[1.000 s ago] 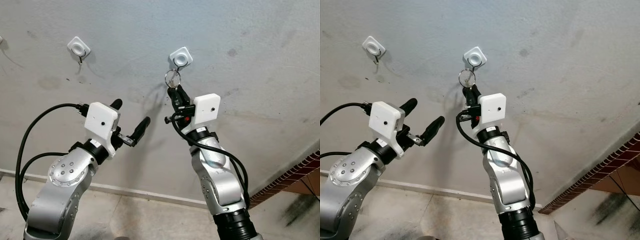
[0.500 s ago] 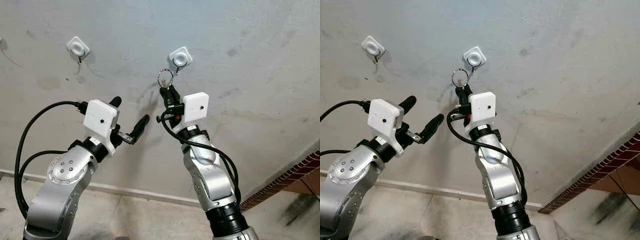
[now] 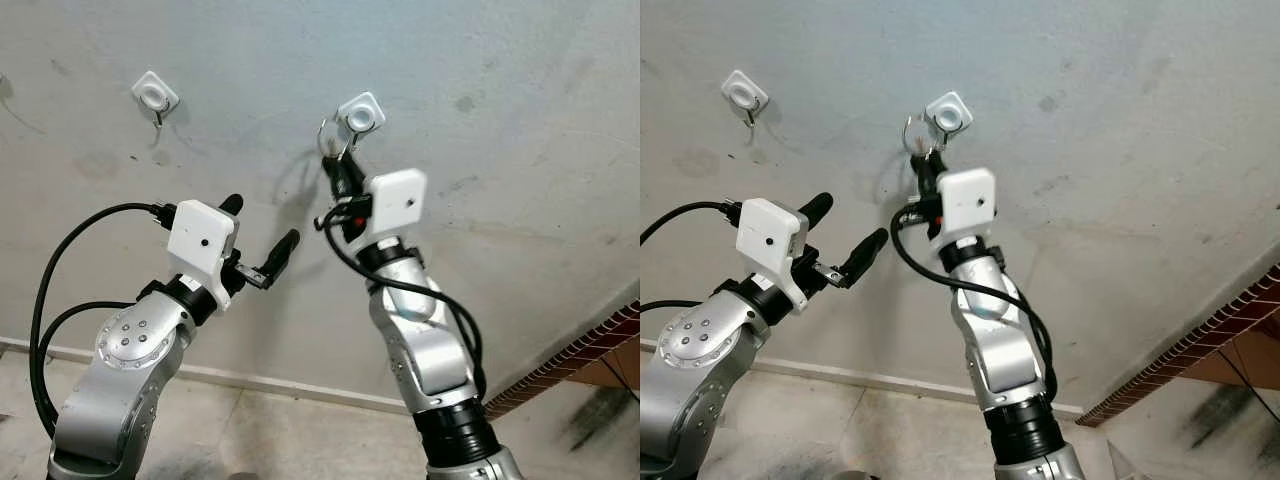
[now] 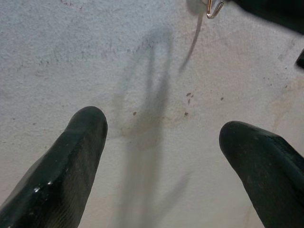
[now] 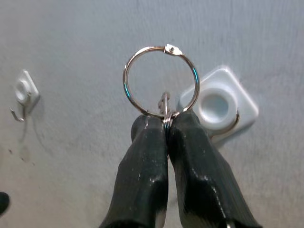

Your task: Hang keys on a hook

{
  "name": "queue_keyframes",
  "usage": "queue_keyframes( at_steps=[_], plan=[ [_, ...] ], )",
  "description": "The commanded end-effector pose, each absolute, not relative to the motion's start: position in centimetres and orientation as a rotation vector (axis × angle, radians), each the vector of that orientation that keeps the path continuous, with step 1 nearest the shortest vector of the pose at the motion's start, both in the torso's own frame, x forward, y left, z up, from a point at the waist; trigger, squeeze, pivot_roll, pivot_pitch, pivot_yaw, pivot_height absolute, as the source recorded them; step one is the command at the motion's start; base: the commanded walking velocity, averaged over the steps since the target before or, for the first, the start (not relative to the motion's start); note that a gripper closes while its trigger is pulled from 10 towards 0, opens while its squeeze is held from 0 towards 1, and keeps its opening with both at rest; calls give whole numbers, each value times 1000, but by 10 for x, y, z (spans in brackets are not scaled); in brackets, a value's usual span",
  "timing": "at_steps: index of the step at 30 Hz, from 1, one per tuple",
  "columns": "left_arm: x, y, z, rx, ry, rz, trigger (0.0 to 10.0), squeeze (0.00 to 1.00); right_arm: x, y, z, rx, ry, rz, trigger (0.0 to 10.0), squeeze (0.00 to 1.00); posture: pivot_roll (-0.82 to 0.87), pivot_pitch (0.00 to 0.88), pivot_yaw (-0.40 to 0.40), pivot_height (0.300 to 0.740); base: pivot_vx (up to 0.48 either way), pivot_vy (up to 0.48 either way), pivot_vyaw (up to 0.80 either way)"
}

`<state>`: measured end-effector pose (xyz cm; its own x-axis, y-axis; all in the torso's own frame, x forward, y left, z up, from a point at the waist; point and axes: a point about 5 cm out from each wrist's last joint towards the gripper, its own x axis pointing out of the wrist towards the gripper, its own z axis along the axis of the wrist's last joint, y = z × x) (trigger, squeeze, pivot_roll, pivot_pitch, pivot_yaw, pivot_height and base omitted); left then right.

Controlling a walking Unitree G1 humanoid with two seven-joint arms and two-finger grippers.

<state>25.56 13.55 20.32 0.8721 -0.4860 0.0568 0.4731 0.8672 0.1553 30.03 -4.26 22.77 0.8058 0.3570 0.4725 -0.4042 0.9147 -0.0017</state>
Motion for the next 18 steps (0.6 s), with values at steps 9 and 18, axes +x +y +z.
queue_keyframes(
  at_steps=[9,18],
  plan=[
    [255,132,204,136,-98,-516,10000,0,300,-65,216,73,-429,352,10000,0,334,82,-32,740,0,0,0],
    [255,130,205,134,-99,-525,10000,0,303,-55,196,63,-337,386,10000,0,338,80,-35,740,0,0,0]
  ],
)
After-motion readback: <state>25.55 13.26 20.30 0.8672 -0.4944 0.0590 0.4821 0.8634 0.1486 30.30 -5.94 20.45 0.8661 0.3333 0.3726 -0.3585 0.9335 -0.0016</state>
